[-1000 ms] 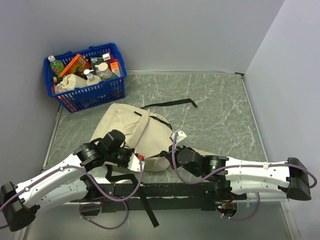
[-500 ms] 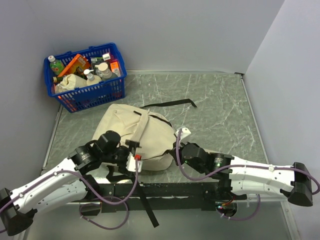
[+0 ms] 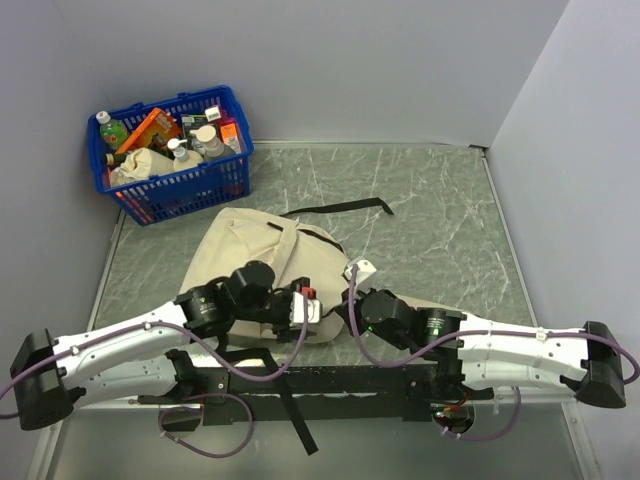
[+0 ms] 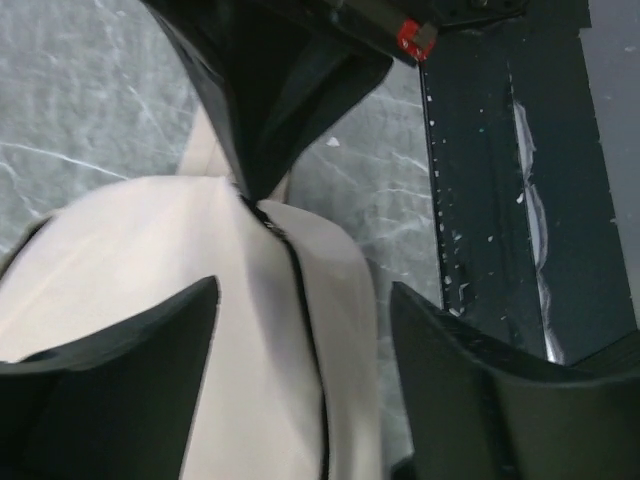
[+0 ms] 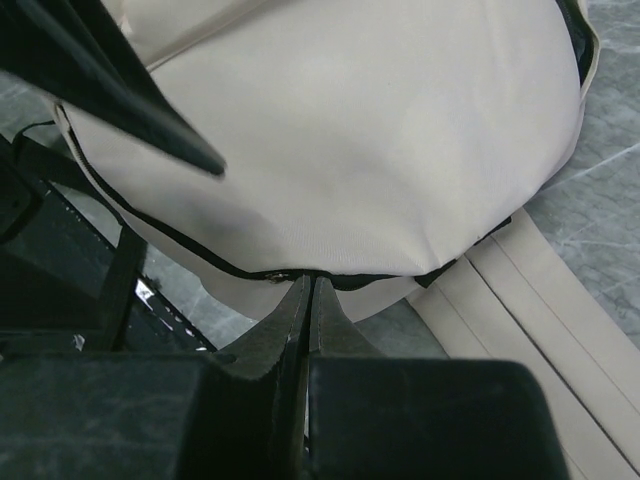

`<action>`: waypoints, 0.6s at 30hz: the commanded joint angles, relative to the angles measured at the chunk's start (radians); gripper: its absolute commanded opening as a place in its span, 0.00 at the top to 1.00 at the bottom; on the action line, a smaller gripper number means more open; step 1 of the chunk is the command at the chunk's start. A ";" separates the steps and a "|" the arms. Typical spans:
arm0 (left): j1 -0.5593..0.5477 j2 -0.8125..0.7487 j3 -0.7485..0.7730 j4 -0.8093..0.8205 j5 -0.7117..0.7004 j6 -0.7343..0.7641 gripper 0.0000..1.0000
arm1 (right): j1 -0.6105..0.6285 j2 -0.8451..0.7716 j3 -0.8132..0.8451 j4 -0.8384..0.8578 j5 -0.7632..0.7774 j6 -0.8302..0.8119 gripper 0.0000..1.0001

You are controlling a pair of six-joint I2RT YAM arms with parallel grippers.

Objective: Pack the student bag
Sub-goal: Zip the student bag at the center of the board.

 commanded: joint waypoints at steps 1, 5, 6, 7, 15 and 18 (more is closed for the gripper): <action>-0.042 0.012 -0.049 0.168 -0.092 -0.145 0.33 | 0.006 -0.046 0.035 0.012 0.029 0.002 1.00; -0.083 0.026 -0.064 0.162 -0.138 -0.181 0.41 | 0.006 -0.056 0.029 0.012 0.023 0.008 1.00; -0.088 0.028 -0.072 0.165 -0.155 -0.181 0.43 | 0.006 -0.056 0.032 0.009 0.022 0.010 1.00; -0.089 0.026 -0.075 0.174 -0.169 -0.182 0.47 | 0.006 -0.056 0.032 0.007 0.023 0.008 1.00; -0.095 0.046 -0.084 0.223 -0.207 -0.152 0.84 | 0.005 -0.061 0.032 -0.004 0.031 0.011 1.00; -0.100 0.044 -0.083 0.203 -0.169 -0.132 0.90 | -0.018 -0.055 0.040 -0.040 0.066 0.017 1.00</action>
